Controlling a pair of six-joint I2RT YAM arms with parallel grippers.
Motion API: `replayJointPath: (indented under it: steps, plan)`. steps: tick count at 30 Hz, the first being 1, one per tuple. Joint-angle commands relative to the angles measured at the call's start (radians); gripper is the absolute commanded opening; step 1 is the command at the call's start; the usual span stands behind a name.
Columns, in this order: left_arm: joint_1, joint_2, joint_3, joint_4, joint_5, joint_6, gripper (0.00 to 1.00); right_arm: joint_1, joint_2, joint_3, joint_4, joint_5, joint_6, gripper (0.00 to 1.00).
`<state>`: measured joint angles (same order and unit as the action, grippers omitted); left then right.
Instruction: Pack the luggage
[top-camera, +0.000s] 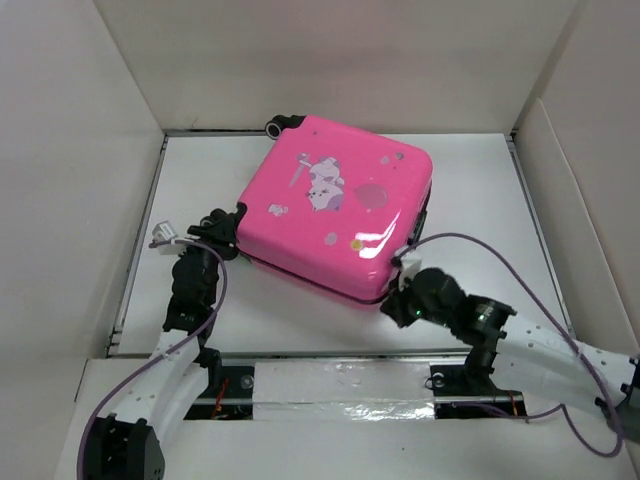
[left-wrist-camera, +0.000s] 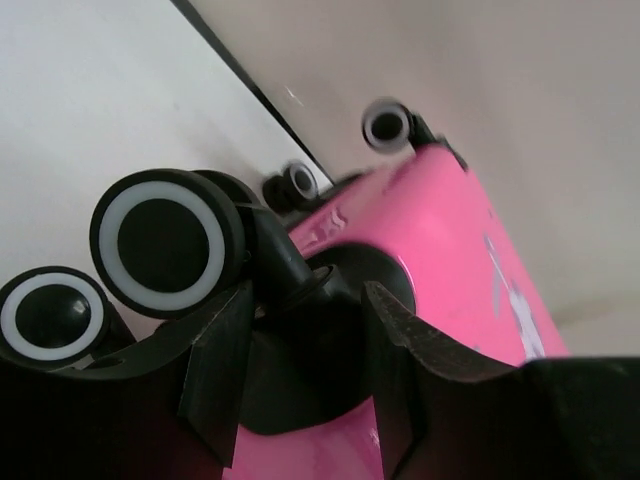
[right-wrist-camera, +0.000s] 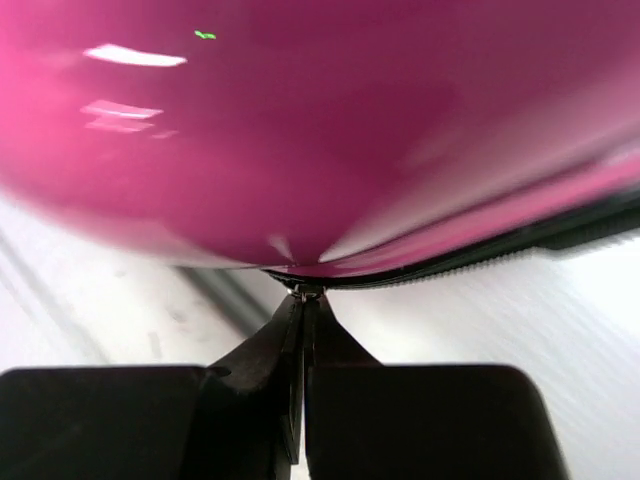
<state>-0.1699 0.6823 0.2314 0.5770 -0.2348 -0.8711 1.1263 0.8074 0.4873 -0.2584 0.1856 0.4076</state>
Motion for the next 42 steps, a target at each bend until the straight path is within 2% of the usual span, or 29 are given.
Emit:
replayJointPath:
  steps: [1, 4, 8, 12, 15, 16, 20, 26, 31, 34, 36, 37, 40, 42]
  plan:
    - [-0.083, -0.012, -0.04, -0.031, 0.394, -0.035, 0.0, -0.391, -0.103, 0.209, 0.294, -0.104, -0.118, 0.0]
    - [-0.083, -0.018, -0.053, -0.019, 0.452, -0.04, 0.0, -0.611, -0.114, 0.22, 0.262, -0.283, -0.147, 0.0]
    - [-0.083, -0.009, -0.061, 0.018, 0.483, -0.042, 0.0, -0.796, -0.128, 0.162, 0.277, -0.403, -0.151, 0.0]
    - [-0.083, 0.048, -0.049, 0.069, 0.488, -0.037, 0.0, -0.914, -0.125, 0.125, 0.275, -0.51, -0.159, 0.0]
    - [-0.083, 0.074, 0.005, 0.107, 0.473, -0.04, 0.0, -0.924, -0.149, 0.074, 0.225, -0.552, -0.168, 0.0]
    - [-0.083, 0.076, 0.035, 0.128, 0.456, -0.046, 0.03, -0.924, -0.163, 0.056, 0.22, -0.542, -0.167, 0.0]
    - [-0.083, 0.106, 0.134, 0.208, 0.405, -0.062, 0.0, -0.924, -0.218, -0.015, 0.22, -0.537, -0.144, 0.0]
    - [-0.083, 0.175, 0.204, 0.3, 0.431, -0.129, 0.0, -0.924, -0.232, -0.027, 0.185, -0.537, -0.167, 0.0]
    - [-0.083, 0.141, 0.204, 0.277, 0.39, -0.111, 0.0, -0.924, -0.232, -0.035, 0.173, -0.531, -0.181, 0.0]
    - [-0.083, 0.164, 0.2, 0.183, 0.402, -0.091, 0.0, -0.924, -0.237, -0.041, 0.171, -0.534, -0.181, 0.0]
    - [-0.083, 0.154, 0.18, 0.065, 0.361, -0.069, 0.0, -0.924, -0.24, -0.041, 0.173, -0.528, -0.179, 0.0]
    - [-0.083, 0.12, 0.151, 0.016, 0.318, -0.06, 0.28, -0.924, -0.243, -0.041, 0.17, -0.522, -0.181, 0.0]
    - [-0.083, 0.033, 0.103, -0.095, 0.215, -0.026, 0.75, -0.924, -0.241, -0.041, 0.169, -0.512, -0.185, 0.0]
    - [-0.083, 0.005, 0.097, -0.156, 0.189, -0.009, 0.82, -0.924, -0.241, -0.041, 0.168, -0.518, -0.187, 0.0]
